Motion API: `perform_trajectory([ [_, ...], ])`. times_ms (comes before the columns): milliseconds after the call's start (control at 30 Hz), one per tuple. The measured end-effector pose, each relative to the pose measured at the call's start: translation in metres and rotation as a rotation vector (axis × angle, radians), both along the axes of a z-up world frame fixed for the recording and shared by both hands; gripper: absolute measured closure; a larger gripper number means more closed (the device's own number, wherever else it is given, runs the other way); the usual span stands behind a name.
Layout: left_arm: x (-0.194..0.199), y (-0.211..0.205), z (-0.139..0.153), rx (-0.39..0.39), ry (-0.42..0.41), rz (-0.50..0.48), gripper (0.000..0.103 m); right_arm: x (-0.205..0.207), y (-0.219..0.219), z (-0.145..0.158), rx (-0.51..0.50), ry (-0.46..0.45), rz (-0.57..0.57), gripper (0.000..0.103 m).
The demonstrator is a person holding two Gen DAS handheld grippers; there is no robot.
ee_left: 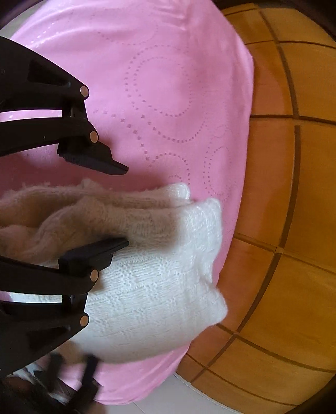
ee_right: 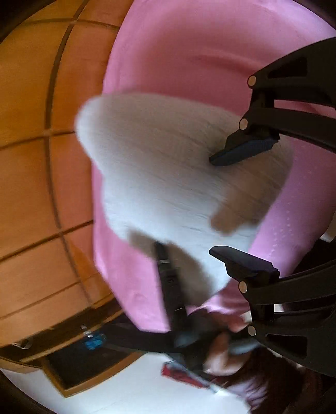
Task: Fold small clothes
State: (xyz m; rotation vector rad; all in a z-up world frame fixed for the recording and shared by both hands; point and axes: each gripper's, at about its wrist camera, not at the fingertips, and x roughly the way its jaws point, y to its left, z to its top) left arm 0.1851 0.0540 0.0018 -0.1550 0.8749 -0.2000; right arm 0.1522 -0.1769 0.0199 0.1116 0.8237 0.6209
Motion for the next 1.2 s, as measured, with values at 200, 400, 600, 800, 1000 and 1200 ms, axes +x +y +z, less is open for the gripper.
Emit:
perform_trajectory([
  [200,-0.003,0.002,0.002,-0.002,-0.002,0.000,0.052,0.069,0.008,0.023,-0.002,-0.005,-0.116,0.037],
  [400,-0.002,-0.001,-0.002,-0.012,0.014,-0.001,0.052,0.135,0.038,0.006,-0.072,0.067,-0.144,0.037],
  [600,-0.001,-0.002,-0.006,-0.006,0.014,-0.008,0.050,0.150,0.056,-0.033,-0.237,0.052,-0.166,0.031],
  [800,-0.004,-0.003,-0.004,0.009,0.001,0.005,0.044,0.137,0.044,-0.033,-0.195,0.023,-0.162,0.029],
  [1000,-0.006,0.000,-0.005,0.000,0.005,-0.002,0.044,0.135,0.039,-0.022,-0.139,0.017,-0.136,0.013],
  [1200,-0.009,0.002,-0.005,-0.009,0.008,-0.002,0.044,0.122,0.025,-0.008,-0.064,0.002,-0.148,0.007],
])
